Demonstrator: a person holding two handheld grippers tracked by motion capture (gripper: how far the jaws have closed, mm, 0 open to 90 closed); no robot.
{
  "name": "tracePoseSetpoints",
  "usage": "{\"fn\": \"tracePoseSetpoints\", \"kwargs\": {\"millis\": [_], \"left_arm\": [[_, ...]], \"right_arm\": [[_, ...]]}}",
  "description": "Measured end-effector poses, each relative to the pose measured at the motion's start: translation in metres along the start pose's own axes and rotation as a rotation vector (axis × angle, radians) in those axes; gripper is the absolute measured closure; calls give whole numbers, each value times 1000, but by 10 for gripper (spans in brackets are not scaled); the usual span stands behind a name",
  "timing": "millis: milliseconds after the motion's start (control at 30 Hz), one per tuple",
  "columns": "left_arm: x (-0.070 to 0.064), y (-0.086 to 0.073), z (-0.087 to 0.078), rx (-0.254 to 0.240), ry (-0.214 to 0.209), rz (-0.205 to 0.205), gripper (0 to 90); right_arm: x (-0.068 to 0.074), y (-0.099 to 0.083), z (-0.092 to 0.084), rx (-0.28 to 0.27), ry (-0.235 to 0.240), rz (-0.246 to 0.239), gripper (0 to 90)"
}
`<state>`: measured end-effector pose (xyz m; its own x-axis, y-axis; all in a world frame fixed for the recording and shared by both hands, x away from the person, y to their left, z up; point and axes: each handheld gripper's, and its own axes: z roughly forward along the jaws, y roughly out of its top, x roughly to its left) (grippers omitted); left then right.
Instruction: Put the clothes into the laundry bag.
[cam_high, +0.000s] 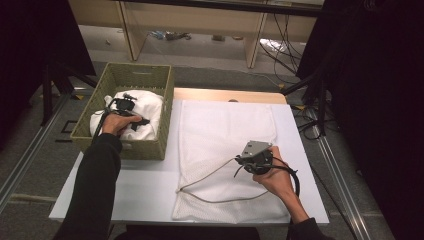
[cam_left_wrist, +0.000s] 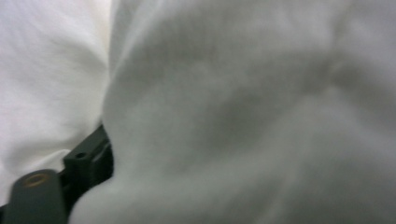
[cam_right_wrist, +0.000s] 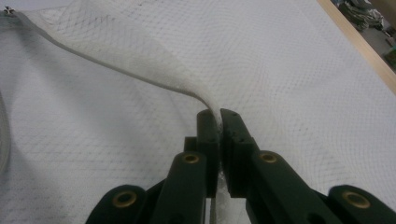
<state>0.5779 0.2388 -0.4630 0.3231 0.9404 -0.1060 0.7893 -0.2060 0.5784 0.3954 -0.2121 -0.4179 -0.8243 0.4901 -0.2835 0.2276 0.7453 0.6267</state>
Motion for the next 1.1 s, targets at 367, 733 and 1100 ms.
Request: {"fn": "tracePoseSetpoints", "kwargs": {"millis": [367,733,1100], "left_arm": [[2,12,-5,17,75,10,493],[13,15,-41,-106,18,-26,531],[15,43,-122,-289,-17,-23,532]], "right_arm": [[-1,-1,-1,5,0,6,877],[-5,-4,-1,-14,-9,3,883],[-5,-4,-1,-3,-10,23,884]]}}
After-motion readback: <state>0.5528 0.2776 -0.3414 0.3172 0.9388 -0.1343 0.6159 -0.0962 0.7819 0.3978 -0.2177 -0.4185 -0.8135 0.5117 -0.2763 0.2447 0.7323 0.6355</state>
